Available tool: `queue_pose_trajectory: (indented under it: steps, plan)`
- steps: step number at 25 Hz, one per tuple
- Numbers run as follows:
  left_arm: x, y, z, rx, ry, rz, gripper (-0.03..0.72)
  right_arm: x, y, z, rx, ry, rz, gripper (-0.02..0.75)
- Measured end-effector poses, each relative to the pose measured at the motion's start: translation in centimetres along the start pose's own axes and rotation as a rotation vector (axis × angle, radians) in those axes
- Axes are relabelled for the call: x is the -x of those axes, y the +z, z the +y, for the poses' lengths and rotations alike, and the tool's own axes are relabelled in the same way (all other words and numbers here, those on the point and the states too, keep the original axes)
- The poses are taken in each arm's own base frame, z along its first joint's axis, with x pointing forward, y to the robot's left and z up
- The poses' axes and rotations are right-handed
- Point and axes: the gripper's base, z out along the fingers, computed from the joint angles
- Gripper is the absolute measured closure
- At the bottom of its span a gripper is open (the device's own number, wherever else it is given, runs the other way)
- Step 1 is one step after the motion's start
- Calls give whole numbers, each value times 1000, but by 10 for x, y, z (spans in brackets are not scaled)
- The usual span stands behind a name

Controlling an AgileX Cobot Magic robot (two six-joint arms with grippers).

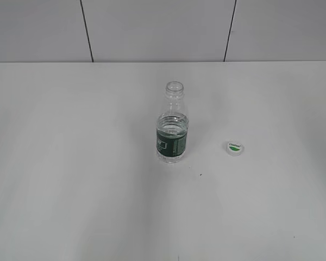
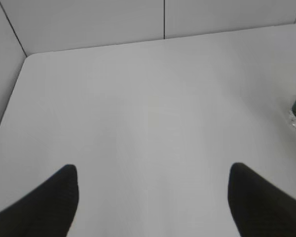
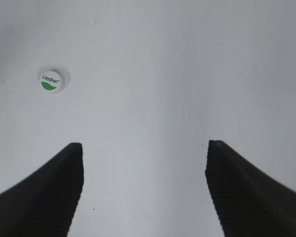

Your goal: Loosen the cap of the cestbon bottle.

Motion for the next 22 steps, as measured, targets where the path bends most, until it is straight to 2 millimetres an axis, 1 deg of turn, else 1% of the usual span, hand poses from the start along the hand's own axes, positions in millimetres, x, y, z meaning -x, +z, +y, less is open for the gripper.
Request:
queue_pose_trajectory:
  steps: [4, 7, 10, 13, 16, 20, 22]
  plan:
    - [-16, -9, -4, -17, 0, -38, 129, -1, 1, 0, 0, 1, -1, 150]
    - [-26, -15, -5, -19, 9, -54, 129, -5, 1, 0, 0, 1, -8, 150]
    - [-34, -11, -6, -31, 10, -2, 129, -12, -1, 0, -10, -5, -18, 150]
    - [-36, -9, -8, -44, 3, 13, 129, -21, -6, 0, -15, -9, -53, 150]
    - [-36, -9, -8, -46, 2, 14, 129, -33, -19, 0, -21, -27, -109, 150]
    - [-36, -9, -8, -48, 1, 14, 129, -50, -45, 1, -31, -77, -203, 150]
    - [-36, -9, -8, -49, 1, 14, 129, -63, -61, 1, -37, -87, -267, 150]
